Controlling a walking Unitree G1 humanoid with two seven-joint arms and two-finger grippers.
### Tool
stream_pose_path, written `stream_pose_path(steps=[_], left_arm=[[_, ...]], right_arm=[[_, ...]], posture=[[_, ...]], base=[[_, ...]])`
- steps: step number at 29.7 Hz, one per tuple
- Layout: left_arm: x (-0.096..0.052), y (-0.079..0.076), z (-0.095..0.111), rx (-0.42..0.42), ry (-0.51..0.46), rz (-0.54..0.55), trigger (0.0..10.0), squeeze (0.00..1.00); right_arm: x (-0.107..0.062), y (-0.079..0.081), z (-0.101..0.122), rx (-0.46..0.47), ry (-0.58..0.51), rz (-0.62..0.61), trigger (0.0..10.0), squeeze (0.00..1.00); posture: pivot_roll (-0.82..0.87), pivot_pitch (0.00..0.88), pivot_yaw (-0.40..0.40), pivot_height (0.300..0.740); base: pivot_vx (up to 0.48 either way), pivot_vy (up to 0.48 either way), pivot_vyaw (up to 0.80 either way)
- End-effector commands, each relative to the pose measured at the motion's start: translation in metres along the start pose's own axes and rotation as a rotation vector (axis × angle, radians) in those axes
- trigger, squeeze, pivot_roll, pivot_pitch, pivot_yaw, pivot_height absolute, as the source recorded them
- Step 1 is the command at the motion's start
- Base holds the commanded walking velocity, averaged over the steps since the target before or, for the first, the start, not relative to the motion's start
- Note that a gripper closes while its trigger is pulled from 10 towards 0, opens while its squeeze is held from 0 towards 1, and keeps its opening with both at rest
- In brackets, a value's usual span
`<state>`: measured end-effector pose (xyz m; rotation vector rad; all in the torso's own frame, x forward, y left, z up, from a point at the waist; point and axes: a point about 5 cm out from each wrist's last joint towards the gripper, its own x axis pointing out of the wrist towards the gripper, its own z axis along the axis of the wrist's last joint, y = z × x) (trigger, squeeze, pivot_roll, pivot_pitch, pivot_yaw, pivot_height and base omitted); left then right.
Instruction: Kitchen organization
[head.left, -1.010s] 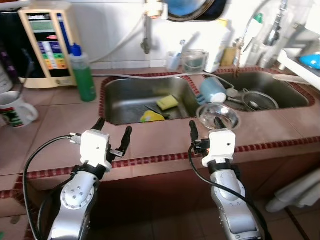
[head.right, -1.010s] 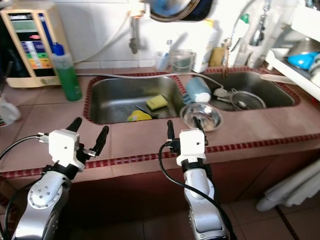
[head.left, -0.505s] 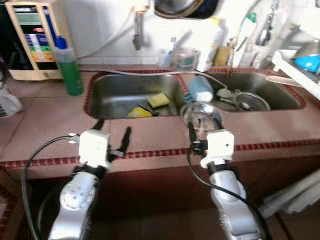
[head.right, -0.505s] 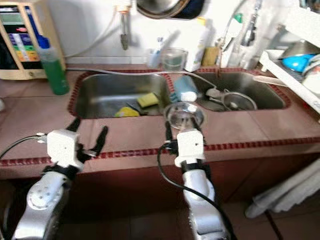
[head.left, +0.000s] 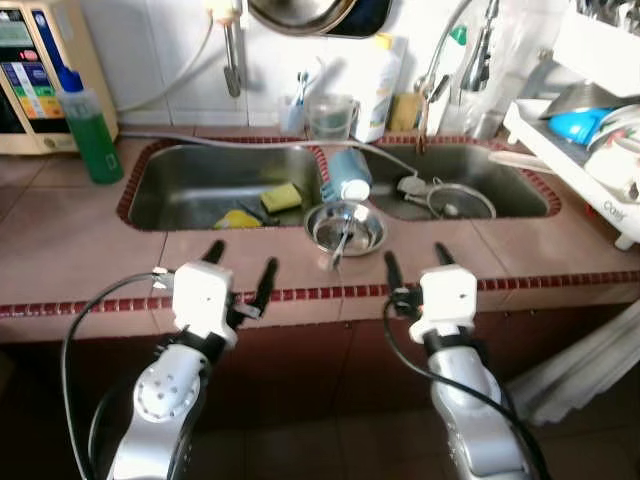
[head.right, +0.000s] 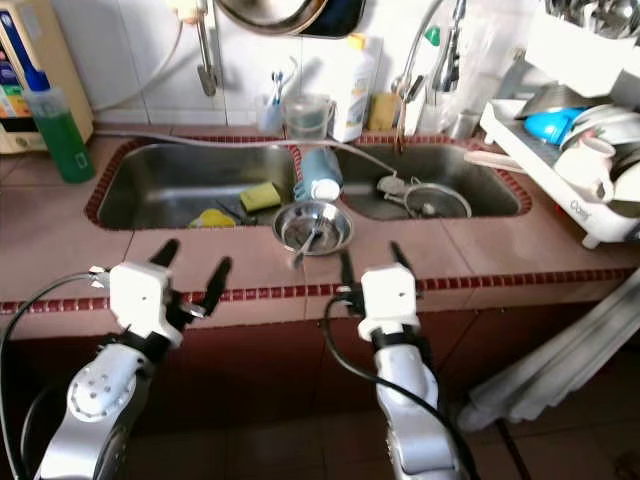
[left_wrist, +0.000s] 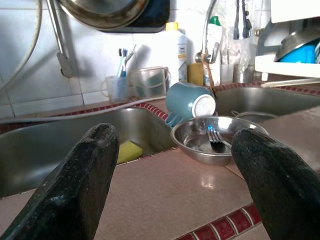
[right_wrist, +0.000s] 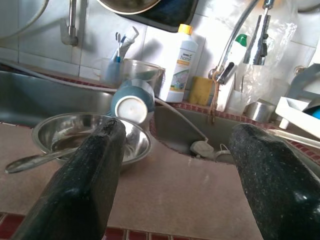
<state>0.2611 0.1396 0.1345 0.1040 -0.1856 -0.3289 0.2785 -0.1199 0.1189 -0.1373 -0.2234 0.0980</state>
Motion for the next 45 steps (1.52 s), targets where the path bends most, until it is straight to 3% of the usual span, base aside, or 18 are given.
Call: stream_pose_path(steps=[1, 10, 38, 45], left_arm=[[-0.0012, 0.0037, 0.0015, 0.013, 0.006, -0.010, 10.0, 0.00], [-0.0028, 0.0024, -0.0011, 0.000, 0.031, -0.057, 10.0, 0.00], [-0.0028, 0.0030, -0.0015, 0.006, 0.028, -0.058, 10.0, 0.00], [-0.0038, 0.0025, 0.0007, -0.002, 0.005, -0.046, 10.0, 0.00]], right_arm=[[0.0027, 0.0045, 0.0077, 0.011, -0.028, 0.018, 10.0, 0.00], [-0.0009, 0.0060, 0.0055, 0.010, -0.019, 0.029, 10.0, 0.00], [-0.0014, 0.0084, 0.0042, 0.004, -0.013, 0.053, 10.0, 0.00], [-0.0022, 0.0084, 0.0039, 0.003, -0.009, 0.053, 10.0, 0.00]], posture=[[-0.09, 0.000, -0.046, 0.740], [-0.09, 0.000, -0.044, 0.740], [-0.09, 0.000, -0.059, 0.740], [-0.09, 0.000, -0.057, 0.740]], base=[[0.000, 0.000, 0.00], [0.000, 0.000, 0.00], [0.333, 0.000, 0.00], [0.000, 0.000, 0.00]])
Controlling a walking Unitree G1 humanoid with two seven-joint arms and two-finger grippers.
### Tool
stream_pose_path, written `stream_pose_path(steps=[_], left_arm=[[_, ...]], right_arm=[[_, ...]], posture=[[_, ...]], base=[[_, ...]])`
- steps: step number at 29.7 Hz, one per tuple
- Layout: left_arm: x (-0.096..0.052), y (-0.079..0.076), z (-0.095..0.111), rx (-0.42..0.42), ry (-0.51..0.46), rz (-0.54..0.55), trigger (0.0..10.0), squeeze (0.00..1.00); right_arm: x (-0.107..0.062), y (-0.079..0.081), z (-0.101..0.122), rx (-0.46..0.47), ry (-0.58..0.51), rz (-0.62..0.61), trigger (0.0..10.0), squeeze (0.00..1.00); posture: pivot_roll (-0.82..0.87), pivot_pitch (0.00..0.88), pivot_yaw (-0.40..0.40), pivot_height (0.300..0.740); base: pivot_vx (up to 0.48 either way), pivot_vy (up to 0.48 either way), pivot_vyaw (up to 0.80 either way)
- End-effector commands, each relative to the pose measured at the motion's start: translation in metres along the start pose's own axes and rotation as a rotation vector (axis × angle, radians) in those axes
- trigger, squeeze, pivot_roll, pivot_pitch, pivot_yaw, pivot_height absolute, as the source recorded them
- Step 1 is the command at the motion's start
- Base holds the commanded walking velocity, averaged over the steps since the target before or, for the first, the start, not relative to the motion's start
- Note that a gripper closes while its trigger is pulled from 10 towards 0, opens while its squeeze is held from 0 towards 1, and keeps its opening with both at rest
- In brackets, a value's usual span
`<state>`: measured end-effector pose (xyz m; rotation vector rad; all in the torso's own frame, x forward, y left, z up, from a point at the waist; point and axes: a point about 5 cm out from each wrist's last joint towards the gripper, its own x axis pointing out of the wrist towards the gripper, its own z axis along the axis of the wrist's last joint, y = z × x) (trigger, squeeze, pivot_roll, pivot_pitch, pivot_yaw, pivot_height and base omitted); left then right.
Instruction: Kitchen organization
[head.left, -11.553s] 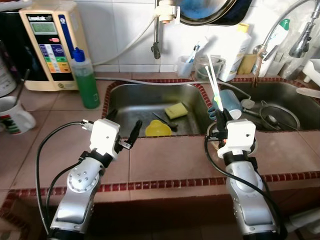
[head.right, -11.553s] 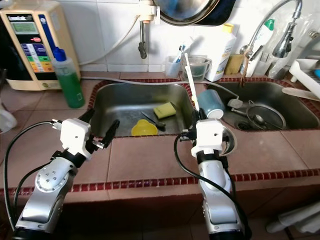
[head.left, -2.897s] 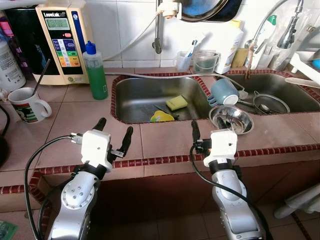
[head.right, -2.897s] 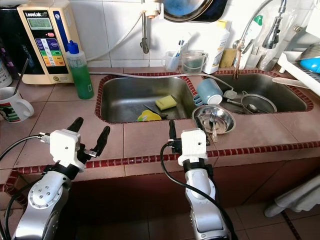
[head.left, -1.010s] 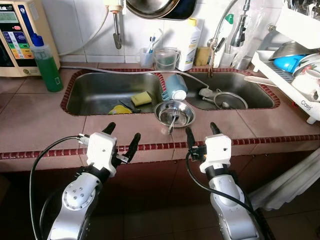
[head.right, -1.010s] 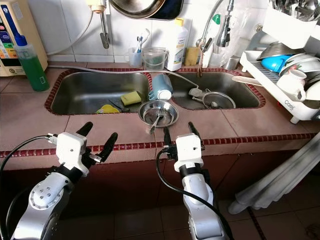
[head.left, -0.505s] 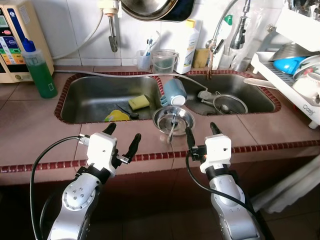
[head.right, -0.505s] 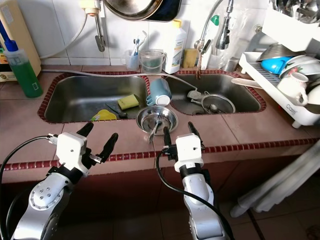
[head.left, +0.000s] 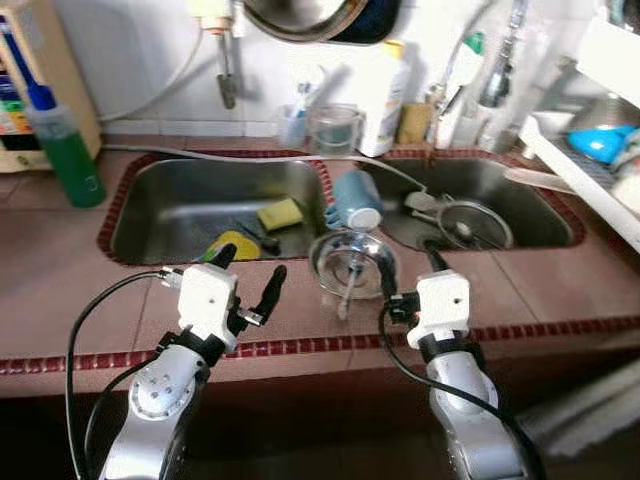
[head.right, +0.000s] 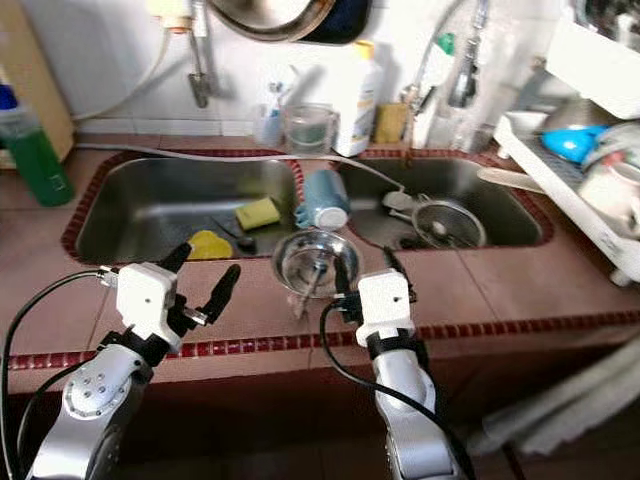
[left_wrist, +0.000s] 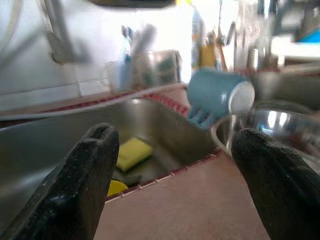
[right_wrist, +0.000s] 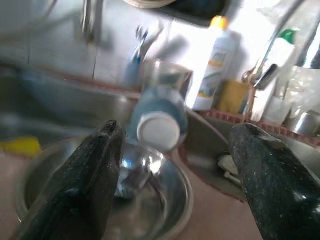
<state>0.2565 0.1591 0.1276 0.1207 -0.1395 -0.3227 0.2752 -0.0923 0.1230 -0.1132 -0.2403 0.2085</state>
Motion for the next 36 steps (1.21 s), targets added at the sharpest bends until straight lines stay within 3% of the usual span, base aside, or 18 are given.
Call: stream_pose_path(steps=[1, 11, 24, 30, 36], left_arm=[[0.008, -0.013, 0.007, -0.005, -0.035, -0.039, 10.0, 0.00], [0.008, -0.015, 0.009, -0.020, -0.049, -0.061, 10.0, 0.00], [0.003, -0.029, 0.017, 0.102, -0.069, -0.258, 10.0, 0.00], [0.002, -0.035, 0.015, 0.105, -0.063, -0.290, 10.0, 0.00], [-0.003, -0.042, 0.015, 0.095, -0.065, -0.310, 10.0, 0.00]], right_arm=[[-0.005, -0.018, -0.004, -0.032, 0.020, -0.052, 10.0, 0.00], [-0.004, -0.019, -0.003, -0.027, 0.018, -0.055, 10.0, 0.00], [0.006, -0.021, 0.000, -0.025, 0.009, -0.062, 10.0, 0.00], [0.004, -0.008, -0.016, -0.060, 0.098, 0.050, 10.0, 0.00], [0.005, -0.004, -0.016, -0.050, 0.092, 0.113, 10.0, 0.00]], posture=[[-0.09, 0.000, -0.058, 0.740], [-0.09, 0.000, -0.061, 0.740], [-0.09, 0.000, -0.048, 0.740], [-0.10, 0.000, -0.038, 0.740], [-0.10, 0.000, -0.041, 0.740]], base=[[0.000, 0.000, 0.00], [0.000, 0.000, 0.00], [0.000, 0.000, 0.00], [0.000, 0.000, 0.00], [0.000, 0.000, 0.00]])
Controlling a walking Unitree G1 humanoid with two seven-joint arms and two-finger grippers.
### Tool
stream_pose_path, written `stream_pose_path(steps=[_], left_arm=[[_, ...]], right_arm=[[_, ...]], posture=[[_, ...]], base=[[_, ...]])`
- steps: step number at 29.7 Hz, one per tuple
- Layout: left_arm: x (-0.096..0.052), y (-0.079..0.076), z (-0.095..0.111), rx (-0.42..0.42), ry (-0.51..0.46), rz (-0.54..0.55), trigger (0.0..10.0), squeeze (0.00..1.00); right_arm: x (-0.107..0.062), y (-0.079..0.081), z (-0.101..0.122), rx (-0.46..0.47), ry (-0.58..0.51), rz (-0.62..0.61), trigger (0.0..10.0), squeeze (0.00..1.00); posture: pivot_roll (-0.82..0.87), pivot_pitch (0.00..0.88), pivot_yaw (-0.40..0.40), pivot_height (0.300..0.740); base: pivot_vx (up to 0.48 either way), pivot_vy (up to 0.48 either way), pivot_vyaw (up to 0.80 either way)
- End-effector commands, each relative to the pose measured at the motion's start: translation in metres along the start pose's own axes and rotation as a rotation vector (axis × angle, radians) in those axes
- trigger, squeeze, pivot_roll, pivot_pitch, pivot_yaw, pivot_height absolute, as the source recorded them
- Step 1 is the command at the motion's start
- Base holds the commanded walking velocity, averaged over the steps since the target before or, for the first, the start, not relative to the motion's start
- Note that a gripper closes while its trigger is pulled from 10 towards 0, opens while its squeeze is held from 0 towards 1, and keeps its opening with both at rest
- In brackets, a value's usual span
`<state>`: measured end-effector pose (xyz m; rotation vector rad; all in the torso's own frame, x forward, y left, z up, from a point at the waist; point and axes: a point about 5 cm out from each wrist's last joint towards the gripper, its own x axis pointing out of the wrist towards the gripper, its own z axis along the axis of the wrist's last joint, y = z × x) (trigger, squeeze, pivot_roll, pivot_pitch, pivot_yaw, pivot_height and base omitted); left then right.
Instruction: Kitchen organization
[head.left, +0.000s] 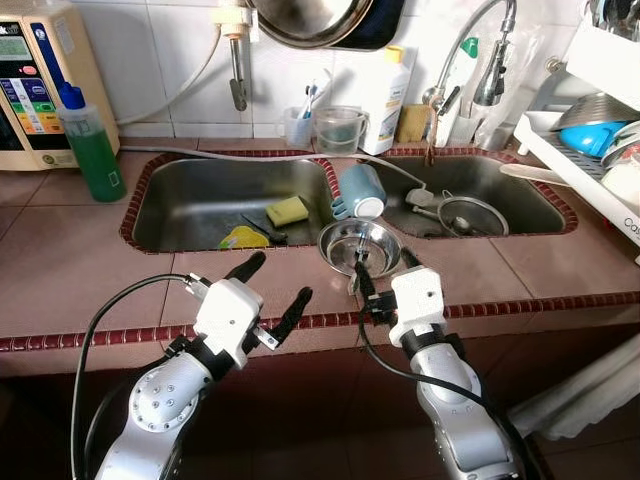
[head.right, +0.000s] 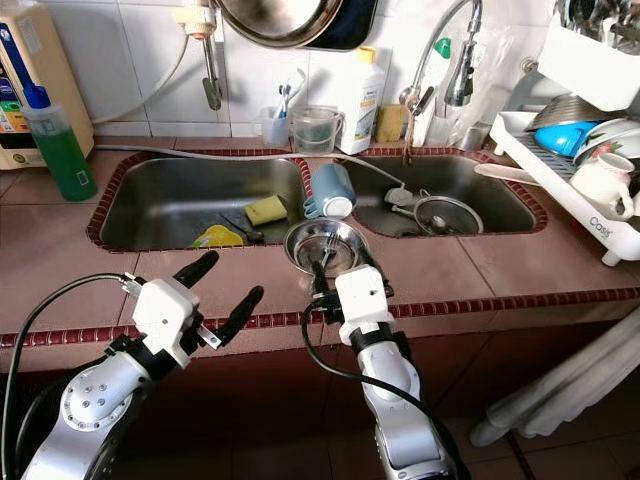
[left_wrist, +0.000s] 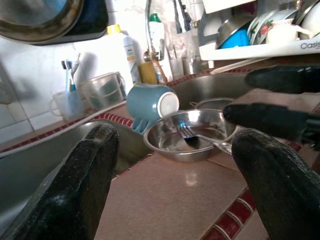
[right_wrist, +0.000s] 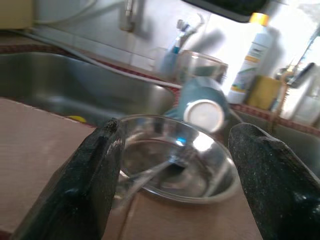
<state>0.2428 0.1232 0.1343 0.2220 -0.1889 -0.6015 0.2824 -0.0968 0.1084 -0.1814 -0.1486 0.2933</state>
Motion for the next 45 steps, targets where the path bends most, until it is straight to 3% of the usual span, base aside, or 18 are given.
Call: stream_pose_path(steps=[1, 8, 19, 25, 31, 45], left_arm=[[-0.002, -0.006, 0.003, 0.008, -0.012, -0.030, 10.0, 0.00], [-0.010, -0.016, -0.005, 0.019, 0.019, -0.048, 10.0, 0.00], [-0.011, -0.019, -0.002, 0.013, 0.010, -0.034, 10.0, 0.00], [-0.010, -0.019, 0.000, 0.014, 0.005, -0.037, 10.0, 0.00], [-0.008, -0.020, 0.001, 0.013, 0.000, -0.038, 10.0, 0.00], [-0.008, -0.019, 0.002, 0.019, -0.004, -0.034, 10.0, 0.00]], right_arm=[[0.002, 0.000, 0.000, -0.002, 0.001, 0.020, 10.0, 0.00], [0.005, 0.006, -0.002, 0.006, 0.014, 0.078, 10.0, 0.00], [0.001, 0.022, -0.014, 0.058, 0.068, 0.204, 10.0, 0.00], [-0.003, 0.018, -0.022, 0.098, 0.116, 0.133, 10.0, 0.00], [-0.001, 0.016, -0.027, 0.070, 0.159, 0.048, 10.0, 0.00], [0.003, 0.015, -0.024, 0.068, 0.141, 0.021, 10.0, 0.00]], posture=[[-0.09, 0.000, -0.043, 0.740], [-0.08, 0.000, -0.052, 0.740], [-0.07, 0.000, -0.059, 0.740], [-0.07, 0.000, -0.061, 0.740], [-0.08, 0.000, -0.060, 0.740], [-0.07, 0.000, -0.057, 0.740]], base=[[0.000, 0.000, 0.00], [0.000, 0.000, 0.00], [0.000, 0.000, 0.00], [0.000, 0.000, 0.00], [0.000, 0.000, 0.00], [0.000, 0.000, 0.00]])
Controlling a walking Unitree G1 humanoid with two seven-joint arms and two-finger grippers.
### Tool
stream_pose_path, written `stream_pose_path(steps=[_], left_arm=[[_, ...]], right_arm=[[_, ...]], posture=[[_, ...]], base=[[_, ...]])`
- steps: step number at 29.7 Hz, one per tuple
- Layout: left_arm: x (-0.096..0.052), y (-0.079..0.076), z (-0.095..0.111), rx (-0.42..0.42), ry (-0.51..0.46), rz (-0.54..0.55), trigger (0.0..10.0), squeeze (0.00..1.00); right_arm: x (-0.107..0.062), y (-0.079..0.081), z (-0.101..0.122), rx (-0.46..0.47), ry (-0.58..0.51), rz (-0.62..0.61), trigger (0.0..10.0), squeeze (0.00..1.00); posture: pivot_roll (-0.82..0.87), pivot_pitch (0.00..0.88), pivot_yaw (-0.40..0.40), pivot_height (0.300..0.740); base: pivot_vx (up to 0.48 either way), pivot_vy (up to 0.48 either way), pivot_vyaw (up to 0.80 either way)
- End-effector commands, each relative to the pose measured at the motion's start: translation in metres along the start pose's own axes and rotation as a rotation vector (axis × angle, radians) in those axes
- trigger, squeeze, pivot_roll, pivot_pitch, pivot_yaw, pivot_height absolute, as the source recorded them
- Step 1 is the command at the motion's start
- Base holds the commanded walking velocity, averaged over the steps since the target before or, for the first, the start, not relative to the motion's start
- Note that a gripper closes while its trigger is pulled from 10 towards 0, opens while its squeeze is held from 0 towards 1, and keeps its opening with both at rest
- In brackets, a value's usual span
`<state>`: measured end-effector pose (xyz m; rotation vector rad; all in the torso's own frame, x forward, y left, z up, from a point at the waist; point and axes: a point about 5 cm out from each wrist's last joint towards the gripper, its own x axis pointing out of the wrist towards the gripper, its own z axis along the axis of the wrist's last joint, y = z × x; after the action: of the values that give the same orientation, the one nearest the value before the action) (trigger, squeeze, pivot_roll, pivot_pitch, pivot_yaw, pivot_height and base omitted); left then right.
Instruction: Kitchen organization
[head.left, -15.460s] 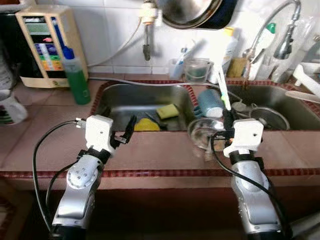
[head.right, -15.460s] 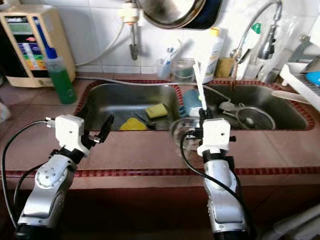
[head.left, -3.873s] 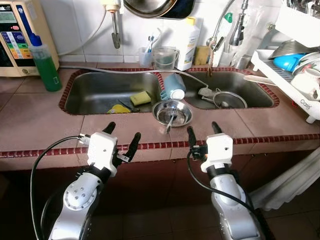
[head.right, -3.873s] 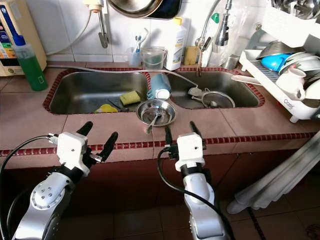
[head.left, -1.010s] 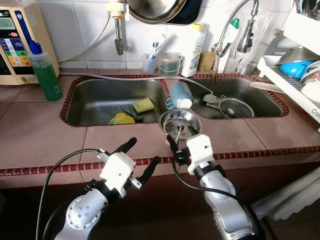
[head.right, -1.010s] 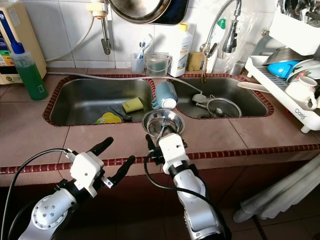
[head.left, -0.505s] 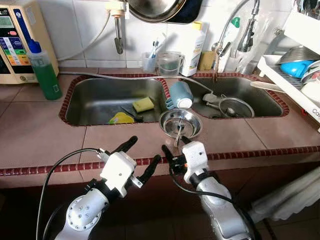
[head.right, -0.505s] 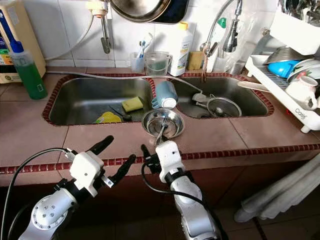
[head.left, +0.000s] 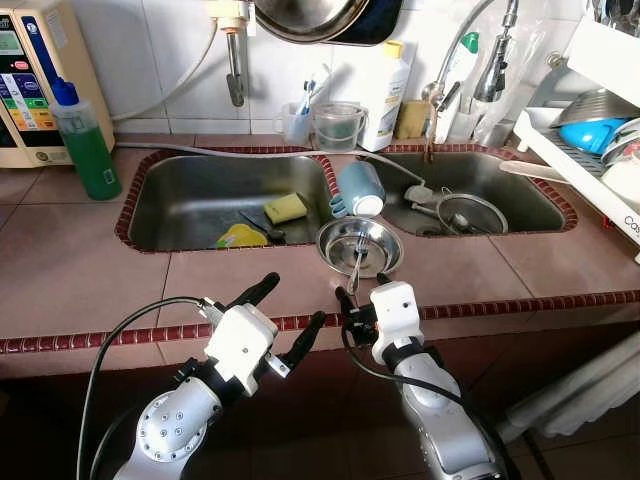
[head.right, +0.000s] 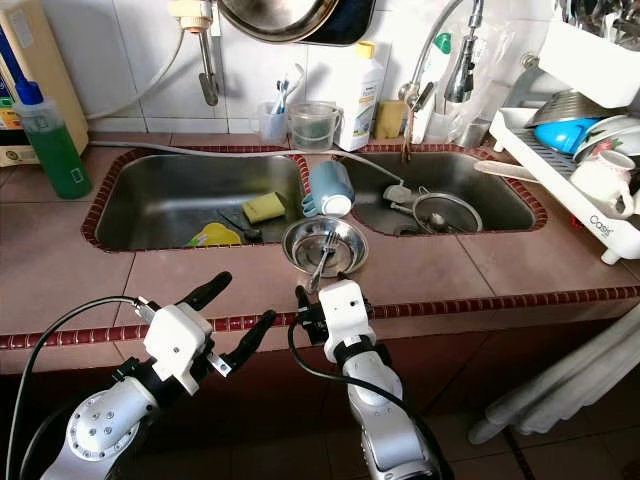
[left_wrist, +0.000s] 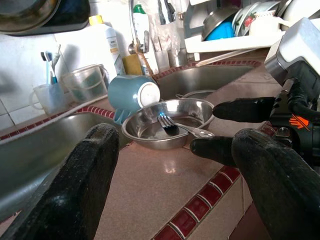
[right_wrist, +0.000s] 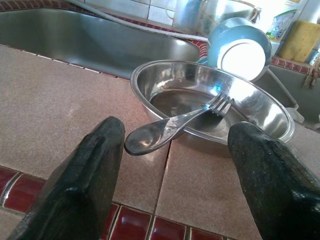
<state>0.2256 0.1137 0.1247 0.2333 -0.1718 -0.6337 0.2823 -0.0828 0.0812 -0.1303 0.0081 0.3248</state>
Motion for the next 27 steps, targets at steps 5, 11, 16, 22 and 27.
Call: stream_pose_path(steps=[5, 11, 16, 22, 27], left_arm=[[0.0020, 0.0001, 0.0056, 0.016, -0.020, -0.003, 10.0, 0.00], [0.0021, 0.0000, 0.0057, 0.018, -0.021, -0.002, 10.0, 0.00], [0.0022, -0.0003, 0.0060, 0.018, -0.023, -0.002, 10.0, 0.00], [0.0023, -0.0004, 0.0062, 0.021, -0.024, -0.004, 10.0, 0.00], [0.0019, 0.0002, 0.0064, 0.024, -0.025, -0.005, 10.0, 0.00]], right_arm=[[0.0023, -0.0051, 0.0011, -0.002, -0.003, -0.032, 10.0, 0.00], [0.0009, -0.0066, -0.0005, 0.003, 0.003, -0.044, 9.7, 0.00], [-0.0001, -0.0078, -0.0012, 0.011, 0.007, -0.060, 3.4, 0.00], [-0.0002, -0.0086, -0.0014, 0.005, 0.006, -0.072, 0.3, 0.00], [-0.0010, -0.0084, -0.0017, 0.009, 0.007, -0.078, 0.0, 0.00]], posture=[[-0.07, 0.000, -0.057, 0.740], [-0.07, 0.000, -0.056, 0.740], [-0.07, 0.000, -0.057, 0.740], [-0.07, 0.000, -0.056, 0.740], [-0.08, 0.000, -0.052, 0.740]], base=[[0.000, 0.000, 0.00], [0.000, 0.000, 0.00], [0.000, 0.000, 0.00], [0.000, 0.000, 0.00], [0.000, 0.000, 0.00]])
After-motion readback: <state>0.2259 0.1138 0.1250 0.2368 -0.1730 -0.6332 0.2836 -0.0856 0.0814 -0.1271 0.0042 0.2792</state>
